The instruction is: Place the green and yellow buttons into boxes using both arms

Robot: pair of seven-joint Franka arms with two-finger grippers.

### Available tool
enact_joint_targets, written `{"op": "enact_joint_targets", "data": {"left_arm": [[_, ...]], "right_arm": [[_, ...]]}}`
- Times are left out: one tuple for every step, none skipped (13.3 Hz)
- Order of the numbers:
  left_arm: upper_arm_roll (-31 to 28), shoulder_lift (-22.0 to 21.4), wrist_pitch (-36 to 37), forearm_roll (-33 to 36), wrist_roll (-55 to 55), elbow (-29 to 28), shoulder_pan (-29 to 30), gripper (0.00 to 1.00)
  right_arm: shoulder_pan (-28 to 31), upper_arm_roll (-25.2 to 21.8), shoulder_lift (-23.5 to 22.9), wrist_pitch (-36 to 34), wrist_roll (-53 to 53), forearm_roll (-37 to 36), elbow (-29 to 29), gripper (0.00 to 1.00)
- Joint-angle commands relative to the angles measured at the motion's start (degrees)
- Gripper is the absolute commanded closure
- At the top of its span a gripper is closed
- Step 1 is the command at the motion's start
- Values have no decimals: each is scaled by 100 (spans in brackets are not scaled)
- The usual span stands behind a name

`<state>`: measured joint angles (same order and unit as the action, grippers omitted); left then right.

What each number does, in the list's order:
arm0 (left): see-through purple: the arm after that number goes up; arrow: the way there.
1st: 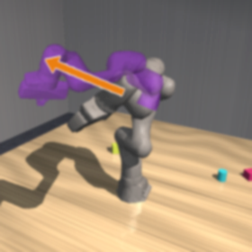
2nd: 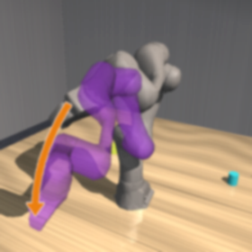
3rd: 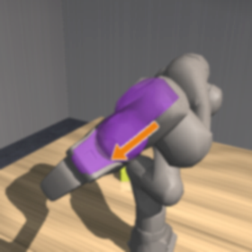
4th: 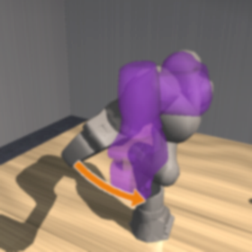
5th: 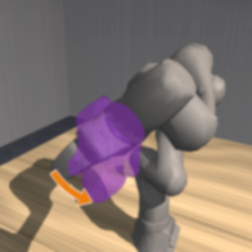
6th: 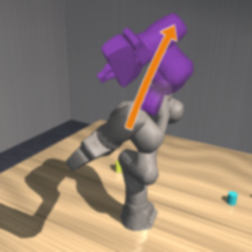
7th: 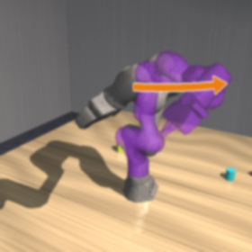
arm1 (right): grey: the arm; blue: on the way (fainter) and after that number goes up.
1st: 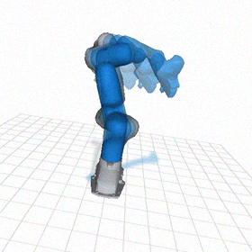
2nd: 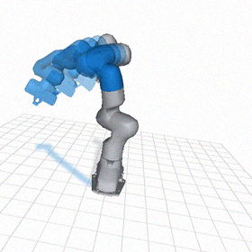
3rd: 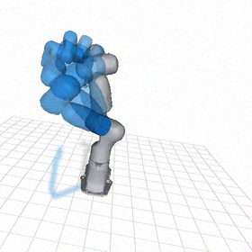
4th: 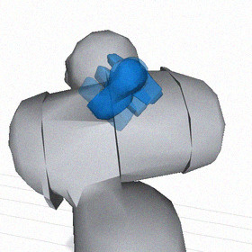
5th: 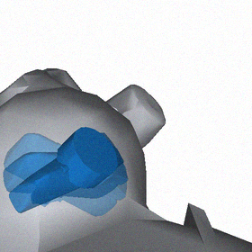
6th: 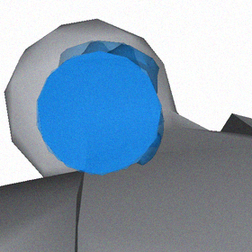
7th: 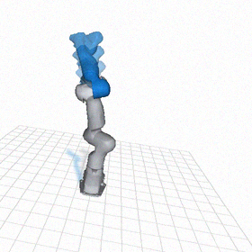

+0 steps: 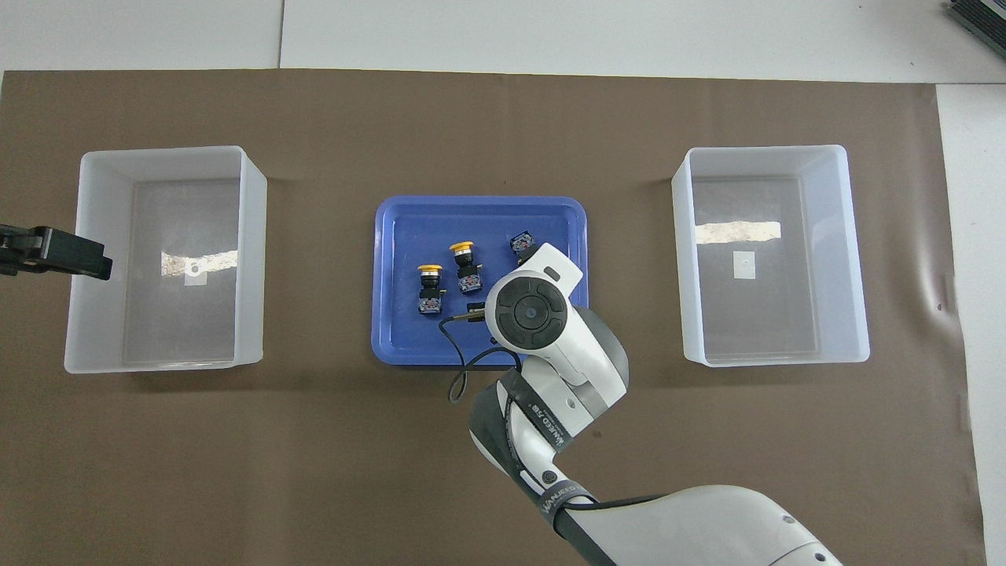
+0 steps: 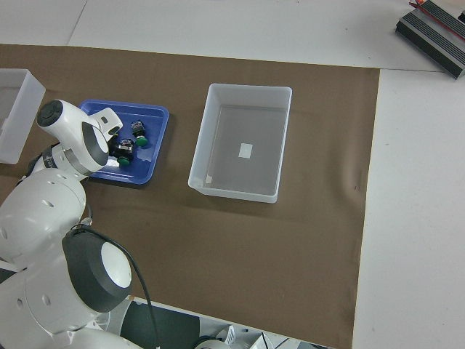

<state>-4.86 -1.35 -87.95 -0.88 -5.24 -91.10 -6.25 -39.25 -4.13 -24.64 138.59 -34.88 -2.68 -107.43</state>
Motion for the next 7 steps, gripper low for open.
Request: {"op": "enact_joint_targets", "data": {"left_arm": [[3, -147, -108, 71, 32, -188, 1, 0], [3, -155, -108, 71, 32, -188, 1, 0], [-6, -155, -108, 71, 32, -188, 1, 0], [-6, -155, -108, 71, 32, -188, 1, 0], [-6, -155, -108, 71, 32, -188, 1, 0], [-6, -155, -108, 71, 32, -188, 1, 0], [2, -155, -108, 71, 50, -180, 1, 0]], "right_arm": [[119, 0, 423, -348, -230, -119, 46, 100], [180, -9, 625, -664, -222, -76, 151, 100], [259, -9, 819, -945, -221, -49, 256, 100], [347, -18, 1021, -1201, -221, -49, 327, 100], [470, -18, 1223, -1464, -204, -49, 406, 100], [601, -35, 1408, -1650, -187, -57, 424, 100], [777, -53, 1566, -1747, -38, -66, 416, 100]]}}
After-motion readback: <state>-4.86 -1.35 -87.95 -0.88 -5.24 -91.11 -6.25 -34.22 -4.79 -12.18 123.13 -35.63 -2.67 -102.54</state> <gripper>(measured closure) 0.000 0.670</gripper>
